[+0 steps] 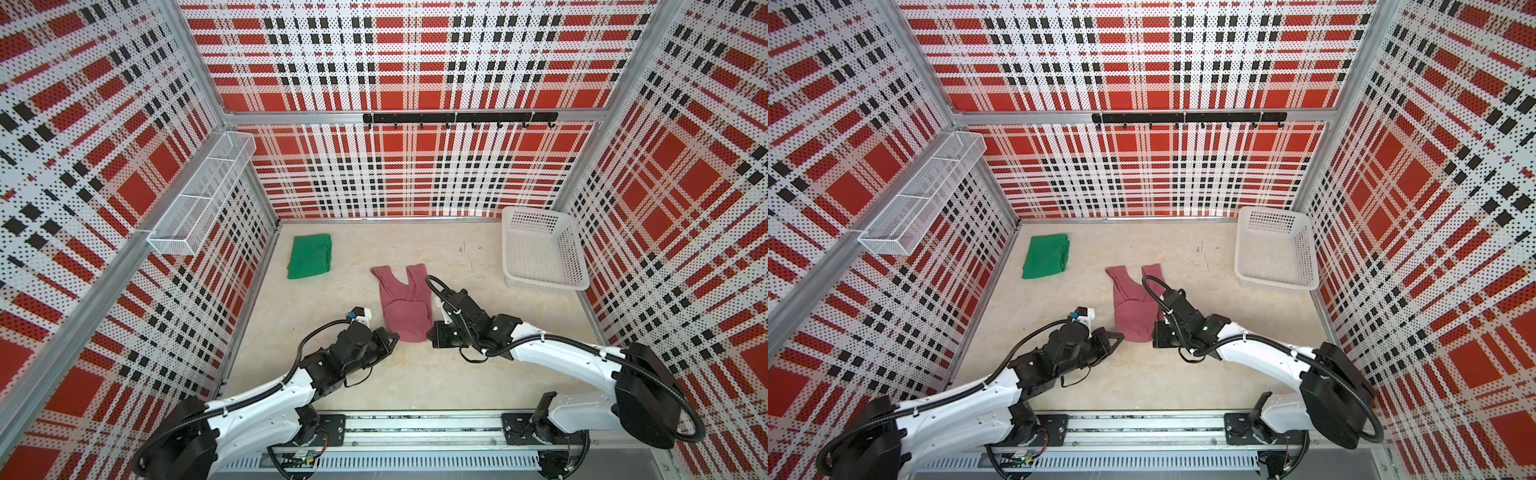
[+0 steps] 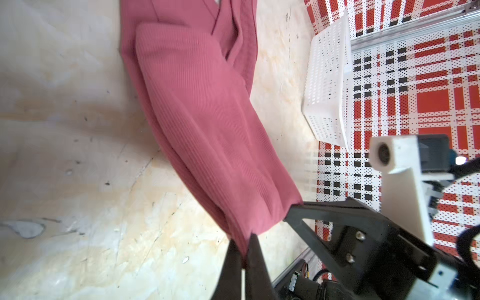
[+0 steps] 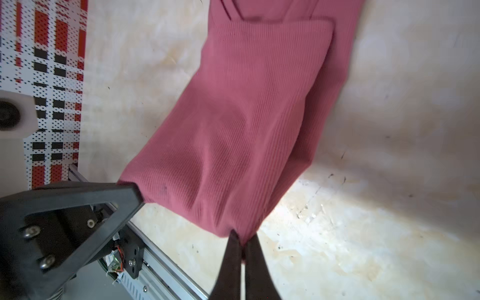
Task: Fold and stack the tank tops
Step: 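Fold the near end away from the robot over the strap end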
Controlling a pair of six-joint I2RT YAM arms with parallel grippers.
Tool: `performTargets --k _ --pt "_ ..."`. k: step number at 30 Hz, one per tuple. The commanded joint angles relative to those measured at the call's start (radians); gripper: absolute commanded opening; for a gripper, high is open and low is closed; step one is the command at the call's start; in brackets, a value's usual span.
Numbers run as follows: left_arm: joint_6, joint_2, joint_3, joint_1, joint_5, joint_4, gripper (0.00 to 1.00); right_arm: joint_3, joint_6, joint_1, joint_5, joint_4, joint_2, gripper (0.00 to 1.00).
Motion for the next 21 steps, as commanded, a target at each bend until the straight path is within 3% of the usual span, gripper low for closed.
performTargets --k 1,12,21 --pt "0.088 -0.01 0.087 0.024 -0.063 -0.161 0.0 0.071 -0.069 0.003 0.074 -0.096 -0.015 0.0" --pt "0.288 0.113 0.202 0.243 0.056 -0.104 0.0 0.225 -0.222 -0.07 0.096 -0.073 0.097 0.0" --pt "0.39 0.261 0.261 0.37 0.139 0.013 0.0 0.371 -0.344 -0.178 0.025 -0.004 0.275 0.0"
